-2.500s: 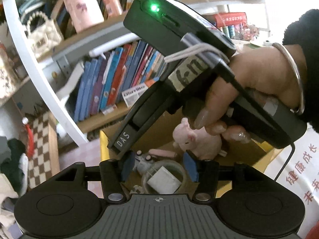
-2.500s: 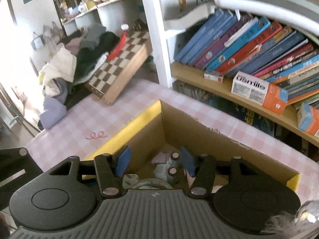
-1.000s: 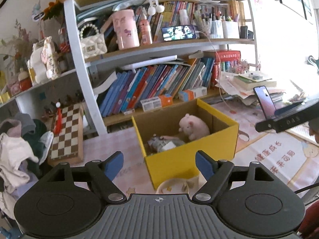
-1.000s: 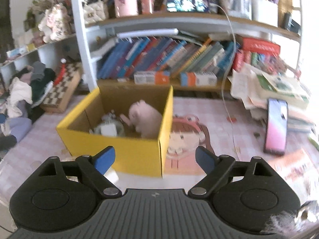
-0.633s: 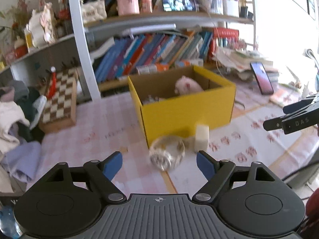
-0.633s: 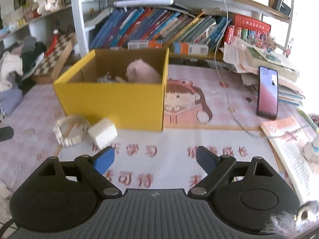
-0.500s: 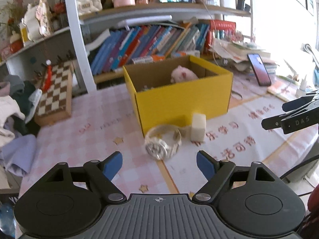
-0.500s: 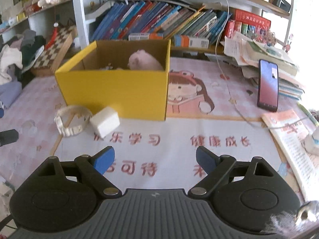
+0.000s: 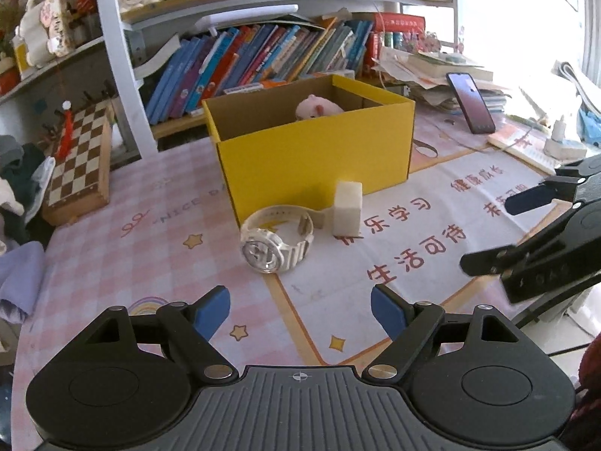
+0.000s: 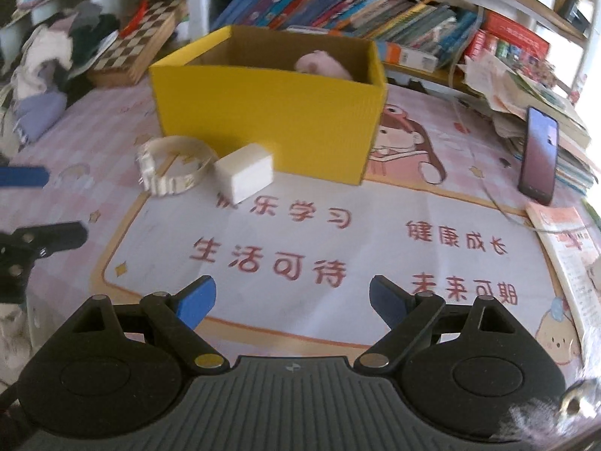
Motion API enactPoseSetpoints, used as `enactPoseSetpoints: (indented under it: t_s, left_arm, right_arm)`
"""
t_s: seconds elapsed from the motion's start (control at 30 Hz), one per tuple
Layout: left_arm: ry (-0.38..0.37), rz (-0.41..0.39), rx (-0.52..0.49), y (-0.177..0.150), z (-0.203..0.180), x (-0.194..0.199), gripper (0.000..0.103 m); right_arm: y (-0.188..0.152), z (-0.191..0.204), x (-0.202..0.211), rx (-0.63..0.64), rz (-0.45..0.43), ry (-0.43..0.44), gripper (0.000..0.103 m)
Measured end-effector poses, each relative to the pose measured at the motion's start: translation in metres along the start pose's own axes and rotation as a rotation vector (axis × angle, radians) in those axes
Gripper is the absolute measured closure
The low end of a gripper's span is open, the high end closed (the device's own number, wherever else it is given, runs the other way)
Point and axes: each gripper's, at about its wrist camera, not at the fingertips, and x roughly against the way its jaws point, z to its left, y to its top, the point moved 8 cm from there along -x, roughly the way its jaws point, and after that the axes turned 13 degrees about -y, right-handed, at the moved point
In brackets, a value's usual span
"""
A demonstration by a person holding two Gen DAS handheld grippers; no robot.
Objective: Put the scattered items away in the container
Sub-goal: 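Move the left tool toward the white wristwatch while the right tool approaches the white block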
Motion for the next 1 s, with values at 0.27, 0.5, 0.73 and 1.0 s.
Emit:
enactPoseSetpoints:
  t_s: [0.27,0.5,0.73,1.0]
  left_arm:
    - [0.0,0.003,-0.011,0.002,0.0,-0.004,0.017]
    - [-0.003,0.019,0.003,-0.002,0.001,-0.012,0.017]
    - [0.006,0.027,-0.01,0.001,0.002,-0.018,0.017]
    - [0.027,0.033,0.039,0.006,0.019,-0.031,0.017]
  right_arm:
    - [0.005,0.01,-0.002,0.05,-0.025,0.01,0.014]
    - [0.012,0.011,-0.011,0.048,-0.009,0.023,0.014]
    - [0.023,0.019,-0.021,0.079,-0.009,0.054,0.013]
    - [0.033,0.022,-0.032,0.112,-0.013,0.074,0.013]
